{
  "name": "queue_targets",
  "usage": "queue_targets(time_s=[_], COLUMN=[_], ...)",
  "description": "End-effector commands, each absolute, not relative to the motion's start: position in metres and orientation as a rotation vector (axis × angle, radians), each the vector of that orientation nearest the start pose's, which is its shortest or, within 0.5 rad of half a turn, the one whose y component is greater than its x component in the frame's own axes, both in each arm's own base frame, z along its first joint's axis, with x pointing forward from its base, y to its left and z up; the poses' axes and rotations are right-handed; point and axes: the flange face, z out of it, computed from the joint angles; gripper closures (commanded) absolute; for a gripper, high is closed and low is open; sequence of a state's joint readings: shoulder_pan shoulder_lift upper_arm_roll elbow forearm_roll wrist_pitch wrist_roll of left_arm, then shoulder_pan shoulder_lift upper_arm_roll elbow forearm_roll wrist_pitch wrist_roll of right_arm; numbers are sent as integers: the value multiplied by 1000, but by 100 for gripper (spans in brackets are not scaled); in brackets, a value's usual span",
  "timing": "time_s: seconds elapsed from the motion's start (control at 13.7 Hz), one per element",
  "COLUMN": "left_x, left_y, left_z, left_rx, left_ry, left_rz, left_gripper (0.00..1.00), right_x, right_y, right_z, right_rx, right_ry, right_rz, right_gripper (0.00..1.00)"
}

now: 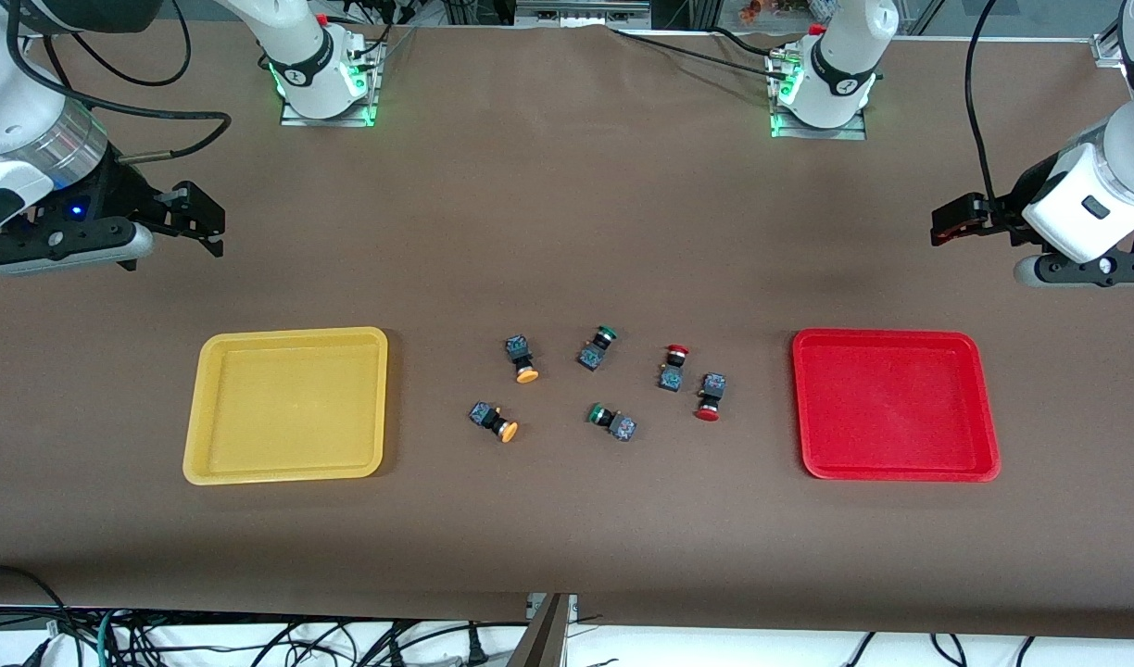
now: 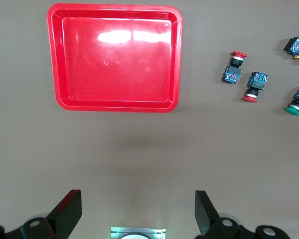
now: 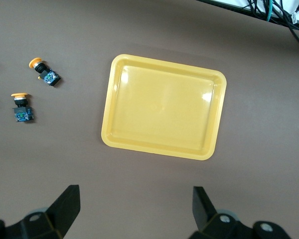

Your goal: Place red and yellow buttons in trays

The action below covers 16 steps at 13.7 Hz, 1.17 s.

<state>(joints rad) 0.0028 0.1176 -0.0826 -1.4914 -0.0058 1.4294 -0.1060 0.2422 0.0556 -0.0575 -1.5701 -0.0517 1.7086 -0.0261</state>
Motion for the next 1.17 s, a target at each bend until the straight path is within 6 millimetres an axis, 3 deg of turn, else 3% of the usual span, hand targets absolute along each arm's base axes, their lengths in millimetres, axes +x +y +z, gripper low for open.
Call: queue_targets(time_s=[0.0, 0.51, 0.73, 1.02, 1.09], left_x=[577, 579, 595, 612, 623], left_y=[-41, -42, -47, -59, -70], left_z=[589, 584, 579, 556, 538], left_rx=[-3135, -3135, -3141, -3149, -3151], left_ry=[-23, -35, -26, 6, 30], left_rz=[268, 278, 250, 235, 218], left_gripper=[0, 0, 0, 0, 0], right_x=[577, 578, 578, 578, 578], right_y=[106, 107, 107, 106, 107], right_z=[616, 617, 617, 617, 617], right_rx=[-3164, -3163, -3163, -3164, -3162], right_ry=[-348, -349, -349, -346, -348], right_rz=[-165, -185, -185, -185, -185], right_gripper=[0, 0, 0, 0, 0])
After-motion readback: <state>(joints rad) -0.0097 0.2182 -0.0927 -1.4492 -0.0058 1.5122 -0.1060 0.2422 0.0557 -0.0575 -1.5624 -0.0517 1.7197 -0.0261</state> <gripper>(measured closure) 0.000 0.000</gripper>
